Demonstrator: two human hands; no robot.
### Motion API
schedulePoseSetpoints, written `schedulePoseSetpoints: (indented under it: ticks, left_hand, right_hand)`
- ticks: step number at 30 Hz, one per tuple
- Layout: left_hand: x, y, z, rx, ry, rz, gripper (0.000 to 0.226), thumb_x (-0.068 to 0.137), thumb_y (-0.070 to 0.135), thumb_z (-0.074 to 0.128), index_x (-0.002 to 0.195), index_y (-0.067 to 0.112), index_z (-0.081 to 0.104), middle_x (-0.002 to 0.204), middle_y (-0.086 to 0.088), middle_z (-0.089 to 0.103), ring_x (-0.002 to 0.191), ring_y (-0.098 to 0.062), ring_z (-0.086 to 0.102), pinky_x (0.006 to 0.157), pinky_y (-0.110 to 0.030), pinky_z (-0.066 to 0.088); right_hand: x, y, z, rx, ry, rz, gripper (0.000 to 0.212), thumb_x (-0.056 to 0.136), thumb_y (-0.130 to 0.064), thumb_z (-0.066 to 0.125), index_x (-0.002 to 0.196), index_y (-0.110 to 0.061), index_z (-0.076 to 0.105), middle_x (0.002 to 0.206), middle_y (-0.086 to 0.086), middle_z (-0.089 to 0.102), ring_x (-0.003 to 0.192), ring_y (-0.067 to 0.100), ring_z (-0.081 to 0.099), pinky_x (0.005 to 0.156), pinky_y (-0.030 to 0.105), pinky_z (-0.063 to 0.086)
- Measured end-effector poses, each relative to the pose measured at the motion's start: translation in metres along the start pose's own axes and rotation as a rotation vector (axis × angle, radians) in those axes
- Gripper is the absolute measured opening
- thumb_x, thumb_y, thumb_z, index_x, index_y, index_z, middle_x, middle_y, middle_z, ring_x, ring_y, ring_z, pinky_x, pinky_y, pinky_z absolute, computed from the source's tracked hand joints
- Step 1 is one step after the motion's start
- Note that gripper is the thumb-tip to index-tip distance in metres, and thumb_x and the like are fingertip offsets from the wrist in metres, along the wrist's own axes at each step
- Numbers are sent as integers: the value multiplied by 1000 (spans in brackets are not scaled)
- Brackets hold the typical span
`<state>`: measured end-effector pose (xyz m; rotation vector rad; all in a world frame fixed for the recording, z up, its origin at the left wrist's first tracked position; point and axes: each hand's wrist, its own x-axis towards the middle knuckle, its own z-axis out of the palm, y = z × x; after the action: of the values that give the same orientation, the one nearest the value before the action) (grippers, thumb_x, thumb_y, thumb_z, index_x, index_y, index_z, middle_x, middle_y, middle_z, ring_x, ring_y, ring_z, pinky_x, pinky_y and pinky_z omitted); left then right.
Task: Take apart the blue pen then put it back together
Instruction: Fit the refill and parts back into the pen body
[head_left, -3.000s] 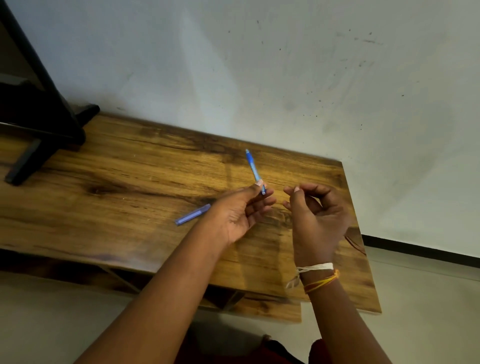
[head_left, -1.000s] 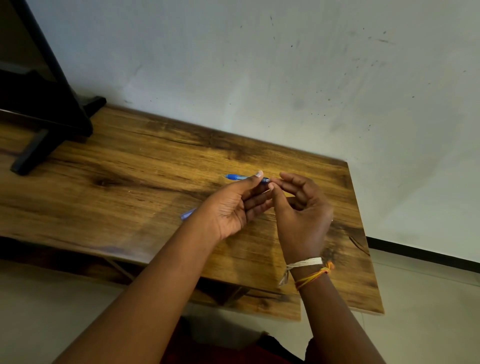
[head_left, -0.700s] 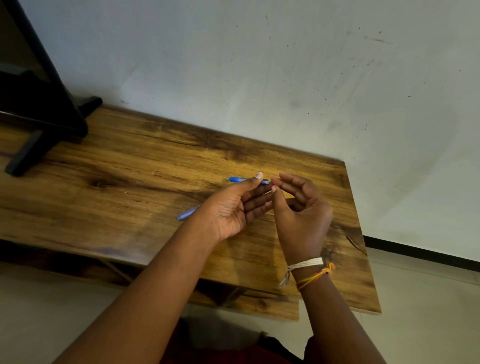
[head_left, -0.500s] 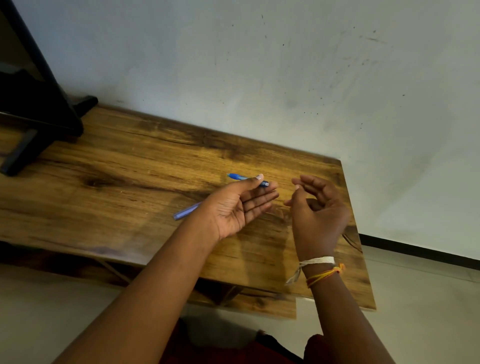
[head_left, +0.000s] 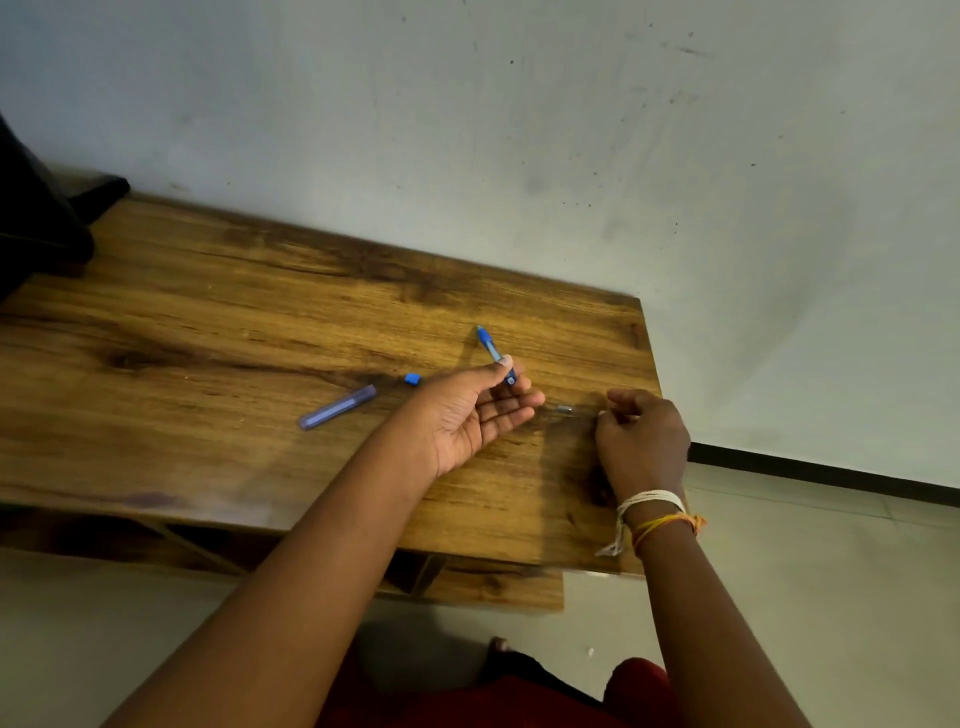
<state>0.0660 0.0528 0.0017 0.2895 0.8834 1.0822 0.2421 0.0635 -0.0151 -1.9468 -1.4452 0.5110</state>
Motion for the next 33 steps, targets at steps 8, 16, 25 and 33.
schedulePoseSetpoints:
  ticks: [8, 16, 25, 33]
  left_hand:
    - [2, -2, -1, 3, 20, 11, 18, 92, 17, 56, 93, 2, 66, 79, -9, 76, 73, -18, 74, 63, -26, 60]
    - [0, 3, 0, -33, 68, 22, 13, 87, 17, 63, 86, 5, 66, 64, -6, 72, 56, -15, 70, 54, -26, 59]
    - [-2, 8, -6, -49, 102, 66, 12, 85, 16, 65, 80, 5, 65, 60, -5, 71, 53, -13, 68, 65, -29, 58]
    - [-1, 7, -7, -36, 90, 72, 8, 85, 13, 64, 83, 6, 66, 64, -6, 72, 59, -13, 70, 68, -29, 58]
  right_hand:
    - [1, -4, 1, -57, 30, -24, 15, 91, -16, 61, 98, -8, 71, 97, 10, 71, 78, 17, 57, 75, 25, 46]
    - [-28, -48, 14, 386, -55, -393, 13, 86, -9, 67, 96, -15, 73, 92, 0, 72, 85, 9, 69, 75, 19, 55]
    - [-34, -56, 19, 509, -101, -362, 21, 80, -5, 74, 94, -20, 71, 86, -6, 73, 79, 2, 70, 68, 13, 54]
    - [-33, -54, 23, 494, -41, -358, 16, 78, -9, 76, 90, -17, 69, 82, -2, 72, 75, 5, 71, 66, 16, 55]
